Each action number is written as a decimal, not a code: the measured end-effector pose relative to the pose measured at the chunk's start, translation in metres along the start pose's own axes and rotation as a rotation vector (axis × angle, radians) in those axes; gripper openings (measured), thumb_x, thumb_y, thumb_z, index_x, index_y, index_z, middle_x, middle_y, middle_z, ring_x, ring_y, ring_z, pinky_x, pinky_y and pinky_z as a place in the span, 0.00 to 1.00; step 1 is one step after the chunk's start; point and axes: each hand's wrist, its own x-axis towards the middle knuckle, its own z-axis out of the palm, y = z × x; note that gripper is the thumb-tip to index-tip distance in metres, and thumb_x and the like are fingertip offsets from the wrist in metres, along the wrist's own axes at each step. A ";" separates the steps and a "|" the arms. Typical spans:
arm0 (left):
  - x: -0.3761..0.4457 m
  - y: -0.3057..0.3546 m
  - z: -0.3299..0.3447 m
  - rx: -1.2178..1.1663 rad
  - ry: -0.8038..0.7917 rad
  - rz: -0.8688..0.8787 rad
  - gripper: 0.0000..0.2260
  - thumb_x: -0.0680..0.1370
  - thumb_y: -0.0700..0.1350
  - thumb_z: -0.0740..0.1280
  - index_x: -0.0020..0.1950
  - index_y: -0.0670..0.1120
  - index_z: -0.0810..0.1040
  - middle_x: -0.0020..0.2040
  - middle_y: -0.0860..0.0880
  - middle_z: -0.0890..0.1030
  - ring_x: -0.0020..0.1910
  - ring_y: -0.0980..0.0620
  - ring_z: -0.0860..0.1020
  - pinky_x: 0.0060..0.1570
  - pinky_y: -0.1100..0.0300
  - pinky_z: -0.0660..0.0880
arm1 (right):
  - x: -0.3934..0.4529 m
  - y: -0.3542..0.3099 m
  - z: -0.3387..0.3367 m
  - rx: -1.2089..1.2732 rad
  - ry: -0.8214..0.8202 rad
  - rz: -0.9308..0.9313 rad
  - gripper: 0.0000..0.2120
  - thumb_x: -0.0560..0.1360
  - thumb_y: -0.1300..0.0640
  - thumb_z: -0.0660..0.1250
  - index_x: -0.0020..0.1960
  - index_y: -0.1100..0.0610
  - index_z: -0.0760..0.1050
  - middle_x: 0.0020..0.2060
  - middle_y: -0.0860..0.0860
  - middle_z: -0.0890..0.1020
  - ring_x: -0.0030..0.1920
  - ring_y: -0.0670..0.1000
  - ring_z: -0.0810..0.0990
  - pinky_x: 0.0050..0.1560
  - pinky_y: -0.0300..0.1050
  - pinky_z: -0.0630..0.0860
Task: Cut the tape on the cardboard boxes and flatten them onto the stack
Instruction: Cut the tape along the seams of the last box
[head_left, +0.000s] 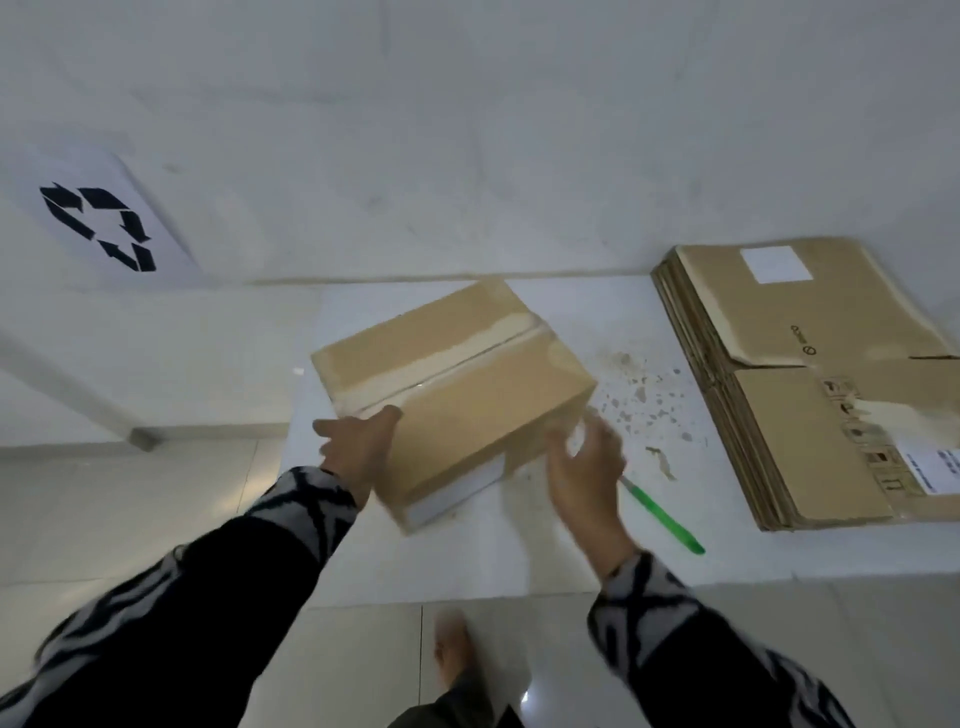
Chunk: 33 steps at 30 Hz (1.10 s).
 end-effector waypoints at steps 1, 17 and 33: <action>0.000 -0.006 0.000 0.081 -0.023 0.008 0.52 0.74 0.58 0.71 0.78 0.41 0.36 0.78 0.39 0.56 0.72 0.38 0.64 0.66 0.47 0.68 | 0.027 -0.007 -0.008 -0.046 0.069 -0.024 0.34 0.79 0.42 0.61 0.78 0.57 0.58 0.77 0.56 0.59 0.76 0.59 0.57 0.74 0.57 0.57; 0.008 0.035 0.061 0.674 0.015 0.334 0.49 0.75 0.67 0.63 0.80 0.45 0.37 0.77 0.37 0.32 0.75 0.30 0.53 0.72 0.41 0.59 | 0.058 -0.012 -0.027 -0.262 0.081 -0.171 0.35 0.74 0.37 0.67 0.73 0.54 0.62 0.74 0.54 0.62 0.71 0.57 0.62 0.68 0.55 0.65; -0.008 -0.009 0.013 1.204 -0.415 1.084 0.40 0.71 0.74 0.60 0.79 0.58 0.56 0.80 0.57 0.50 0.80 0.47 0.44 0.75 0.46 0.53 | 0.043 0.159 -0.063 -0.798 -0.153 0.073 0.20 0.80 0.44 0.62 0.66 0.54 0.68 0.61 0.57 0.71 0.60 0.62 0.70 0.56 0.54 0.70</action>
